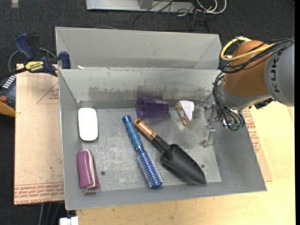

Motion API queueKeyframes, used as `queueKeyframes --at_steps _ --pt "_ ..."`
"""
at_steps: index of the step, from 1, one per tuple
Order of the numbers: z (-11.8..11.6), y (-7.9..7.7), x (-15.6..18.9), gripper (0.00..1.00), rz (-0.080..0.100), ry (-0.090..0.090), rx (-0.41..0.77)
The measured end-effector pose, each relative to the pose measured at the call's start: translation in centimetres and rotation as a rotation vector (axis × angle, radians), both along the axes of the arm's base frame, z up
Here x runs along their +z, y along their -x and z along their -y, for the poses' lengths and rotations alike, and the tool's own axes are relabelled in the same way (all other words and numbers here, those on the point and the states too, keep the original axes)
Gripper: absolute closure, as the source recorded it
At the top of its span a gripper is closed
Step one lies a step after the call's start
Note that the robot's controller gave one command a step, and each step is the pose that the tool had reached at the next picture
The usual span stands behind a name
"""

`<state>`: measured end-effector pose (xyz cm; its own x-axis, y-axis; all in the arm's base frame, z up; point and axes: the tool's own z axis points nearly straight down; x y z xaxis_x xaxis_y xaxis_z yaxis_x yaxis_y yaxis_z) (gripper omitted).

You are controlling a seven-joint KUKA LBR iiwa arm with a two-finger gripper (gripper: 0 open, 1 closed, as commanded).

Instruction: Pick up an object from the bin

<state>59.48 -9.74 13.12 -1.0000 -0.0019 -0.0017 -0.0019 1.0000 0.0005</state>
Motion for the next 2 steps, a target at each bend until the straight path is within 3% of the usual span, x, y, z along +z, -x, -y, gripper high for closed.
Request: queueKeyframes --at_steps 2 --pt "0.0 0.0 0.0 0.0 0.0 0.0 0.0"
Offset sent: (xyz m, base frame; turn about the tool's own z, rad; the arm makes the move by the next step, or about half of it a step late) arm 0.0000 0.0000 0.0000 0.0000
